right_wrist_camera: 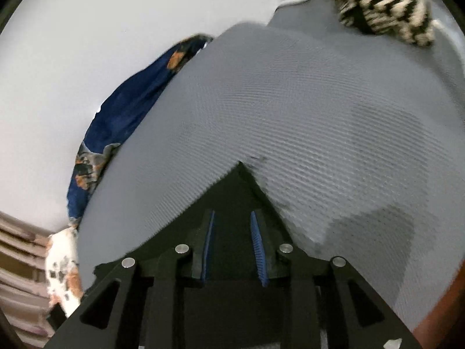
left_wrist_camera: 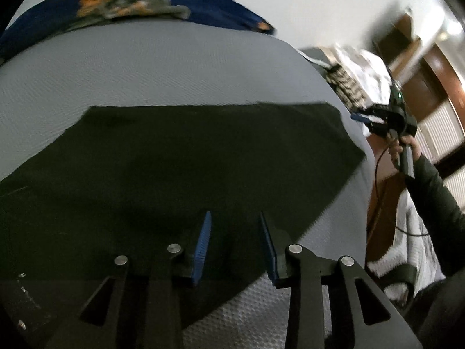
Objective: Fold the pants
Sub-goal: 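Lower the hems onto the trousers and open the right tool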
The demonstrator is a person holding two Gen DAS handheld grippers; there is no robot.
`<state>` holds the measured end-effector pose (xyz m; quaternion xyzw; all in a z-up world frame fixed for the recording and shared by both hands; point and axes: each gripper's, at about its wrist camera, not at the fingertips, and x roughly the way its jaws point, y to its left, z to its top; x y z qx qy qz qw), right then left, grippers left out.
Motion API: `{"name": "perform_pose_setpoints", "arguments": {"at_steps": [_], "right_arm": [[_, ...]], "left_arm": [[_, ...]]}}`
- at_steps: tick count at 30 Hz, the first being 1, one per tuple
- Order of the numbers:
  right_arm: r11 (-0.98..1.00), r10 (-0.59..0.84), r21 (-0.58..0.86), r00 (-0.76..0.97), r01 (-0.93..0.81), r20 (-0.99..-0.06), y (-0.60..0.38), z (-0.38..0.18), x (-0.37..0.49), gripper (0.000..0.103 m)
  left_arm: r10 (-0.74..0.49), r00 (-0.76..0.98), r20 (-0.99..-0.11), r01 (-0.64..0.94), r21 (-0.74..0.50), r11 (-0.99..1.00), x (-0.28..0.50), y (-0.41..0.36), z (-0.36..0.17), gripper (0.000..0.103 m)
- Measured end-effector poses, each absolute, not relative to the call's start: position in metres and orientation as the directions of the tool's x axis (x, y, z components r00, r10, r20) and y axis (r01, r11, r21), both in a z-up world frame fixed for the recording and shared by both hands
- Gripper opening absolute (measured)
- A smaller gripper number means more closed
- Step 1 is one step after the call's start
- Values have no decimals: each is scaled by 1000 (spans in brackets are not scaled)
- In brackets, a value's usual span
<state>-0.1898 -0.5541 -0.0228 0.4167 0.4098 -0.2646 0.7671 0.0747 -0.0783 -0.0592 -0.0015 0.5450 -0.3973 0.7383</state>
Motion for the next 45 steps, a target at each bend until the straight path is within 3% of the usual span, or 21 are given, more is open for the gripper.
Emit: {"name": "perform_pose_setpoints", "arguments": {"at_steps": [11, 15, 22, 31, 33, 35, 45], "right_arm": [[550, 94, 440, 470, 710, -877, -584, -58, -152, 25], [651, 98, 433, 496, 624, -863, -560, -47, -155, 25], [812, 14, 298, 494, 501, -869, -517, -35, -158, 25], [654, 122, 489, 557, 577, -821, -560, -53, -155, 30], [604, 140, 522, 564, 603, -814, -570, -59, -157, 26], [564, 137, 534, 566, 630, -813, -578, -64, -159, 9], [660, -149, 310, 524, 684, -839, -554, -34, -148, 2]], "left_arm": [[-519, 133, -844, 456, -413, 788, 101, -69, -81, 35], [-515, 126, -848, 450, -414, 791, 104, -75, -85, 35], [-505, 111, -856, 449, -410, 794, 102, -77, -89, 35], [-490, 111, -865, 441, -399, 804, 100, -82, -90, 35], [-487, 116, -866, 435, -397, 809, 100, -81, -90, 35], [-488, 118, -865, 428, -399, 811, 100, -81, -90, 35], [-469, 241, -850, 376, -364, 852, 124, -49, -78, 35]]}}
